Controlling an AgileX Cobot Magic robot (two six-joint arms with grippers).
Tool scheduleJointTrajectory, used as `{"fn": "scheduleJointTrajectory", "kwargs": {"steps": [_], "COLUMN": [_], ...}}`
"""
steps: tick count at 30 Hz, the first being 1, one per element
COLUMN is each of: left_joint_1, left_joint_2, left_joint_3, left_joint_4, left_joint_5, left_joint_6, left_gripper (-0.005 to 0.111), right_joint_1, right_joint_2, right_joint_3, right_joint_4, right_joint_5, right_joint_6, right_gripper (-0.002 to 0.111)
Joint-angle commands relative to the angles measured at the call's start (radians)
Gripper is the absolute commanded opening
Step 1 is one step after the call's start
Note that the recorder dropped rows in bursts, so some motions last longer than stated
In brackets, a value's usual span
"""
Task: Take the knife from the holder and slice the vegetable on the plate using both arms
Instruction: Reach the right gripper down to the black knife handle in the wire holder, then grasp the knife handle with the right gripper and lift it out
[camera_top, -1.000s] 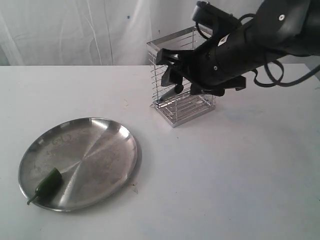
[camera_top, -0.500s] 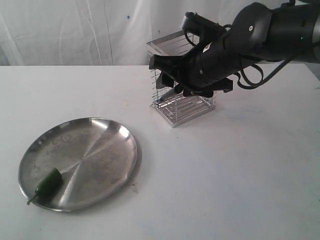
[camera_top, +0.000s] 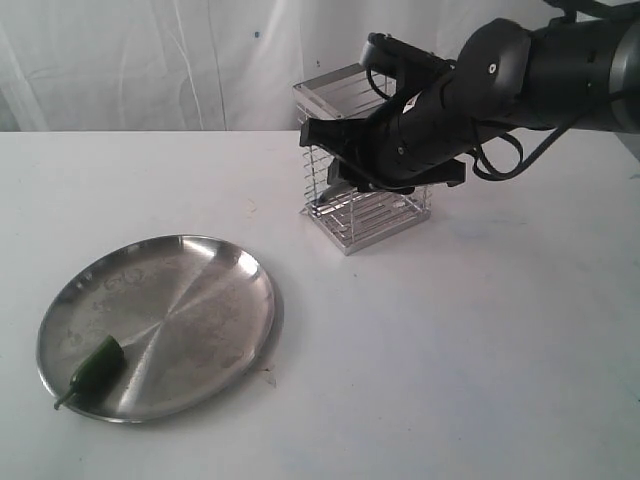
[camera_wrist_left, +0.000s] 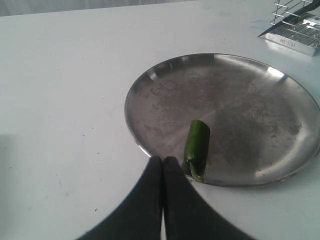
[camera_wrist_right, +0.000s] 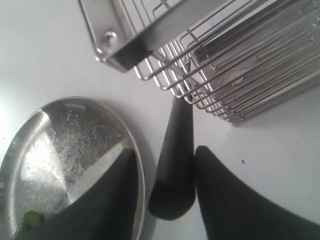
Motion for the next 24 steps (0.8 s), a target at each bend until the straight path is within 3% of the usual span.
{"fn": "scheduleJointTrajectory", "kwargs": {"steps": [1, 8, 10, 15, 24], "left_joint_1": [-0.007, -0.007, -0.007, -0.007, -0.007], "left_joint_2": [-0.005, -0.005, -0.005, -0.005, -0.005], "left_joint_3": [0.003, 0.003, 0.003, 0.003, 0.003], "left_joint_4": [-0.004, -0.004, -0.004, -0.004, -0.004], "left_joint_5": [-0.001, -0.001, -0.001, -0.001, -0.001], "left_joint_6": [0.000, 0.000, 0.000, 0.000, 0.000], "left_gripper": [0.000, 0.000, 0.000, 0.000, 0.000], "right_joint_1": [0.000, 0.000, 0.000, 0.000, 0.000], "right_joint_2": [-0.003, -0.001, 0.017, 0.037, 0.040], "right_joint_3": [-0.003, -0.003, -0.003, -0.003, -0.003], "right_joint_4": [-0.013, -0.011, -0.011, -0.011, -0.014], "right_joint_5": [-0.015, -0.018, -0.022, -0.048, -0.058], "right_joint_6": [-0.002, -0.002, -0.002, -0.002, -0.058], "right_gripper": [0.035, 0.036, 0.046, 0.047, 0.017]}}
